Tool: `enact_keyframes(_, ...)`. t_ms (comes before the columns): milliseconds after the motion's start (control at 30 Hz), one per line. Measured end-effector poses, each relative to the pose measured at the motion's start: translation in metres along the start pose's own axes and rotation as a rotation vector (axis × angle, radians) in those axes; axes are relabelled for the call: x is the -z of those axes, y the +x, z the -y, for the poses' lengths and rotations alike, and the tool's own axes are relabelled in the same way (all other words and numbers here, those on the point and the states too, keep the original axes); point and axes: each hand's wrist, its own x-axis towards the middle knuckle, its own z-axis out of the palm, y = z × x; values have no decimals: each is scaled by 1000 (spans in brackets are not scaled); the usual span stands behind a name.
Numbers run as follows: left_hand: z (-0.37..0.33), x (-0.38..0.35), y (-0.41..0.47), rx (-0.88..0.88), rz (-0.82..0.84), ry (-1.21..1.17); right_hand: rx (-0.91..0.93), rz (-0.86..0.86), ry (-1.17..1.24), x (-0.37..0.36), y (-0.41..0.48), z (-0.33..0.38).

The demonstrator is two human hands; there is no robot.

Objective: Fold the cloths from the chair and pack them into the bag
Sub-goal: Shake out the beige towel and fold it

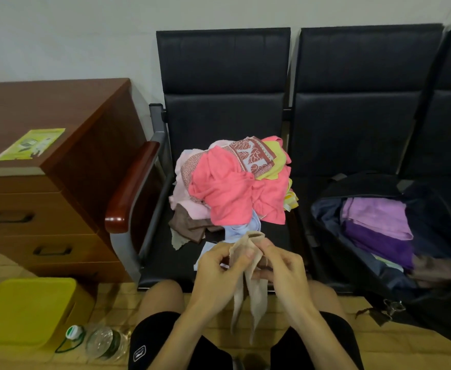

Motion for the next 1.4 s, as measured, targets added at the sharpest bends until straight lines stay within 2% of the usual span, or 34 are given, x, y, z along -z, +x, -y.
enact_keyframes(100, -5, -1, -2, -25, -21, 120, -81, 66, 141, 2, -2, 13)
enact_keyframes(167, -5, -2, -3, -72, -27, 181, -91, 124, 126, 2, -2, 18)
enact_keyframes(333, -3, 1, -1, -91, 67, 138, -26, 145, 118, 12, -8, 21)
enact_keyframes(433, -4, 6, 7, -87, 120, 102, 39, -45, 128, 25, -6, 12)
enact_keyframes(500, -7, 13, 16, -99, 102, 75, 121, -224, 9, 36, 0, 2)
enact_keyframes(533, -12, 18, 19, -122, 100, 71, 159, -250, -76, 41, 3, -2)
enact_keyframes(600, -25, 28, 25, -172, 136, 61, 164, -157, -200, 48, 9, -2)
enact_keyframes(700, -43, 45, 31, -196, 238, 54, 86, 197, -283, 48, 16, 16)
enact_keyframes(767, -52, 55, 31, -196, 286, 64, 141, 288, -271, 46, 22, 32)
enact_keyframes(833, -57, 61, 35, -228, 197, 96, 254, 197, -195, 45, 25, 53)
enact_keyframes(933, -62, 61, 33, -276, 2, 56, 460, 131, -318, 33, 26, 80)
enact_keyframes(1033, -68, 60, 31, -333, -77, 64, 491, 107, -271, 21, 21, 86)
enact_keyframes(1100, -68, 57, 32, -364, -102, 63, 442, 95, -127, 22, 19, 86)
enact_keyframes(1200, -71, 50, 36, -370, -142, 55, 294, 246, 65, 28, 17, 71)
enact_keyframes(1300, -73, 46, 42, -340, -143, 39, 104, 367, -3, 22, 14, 37)
enact_keyframes(1400, -74, 45, 45, -302, -98, 18, -20, 387, 53, 17, 11, 18)
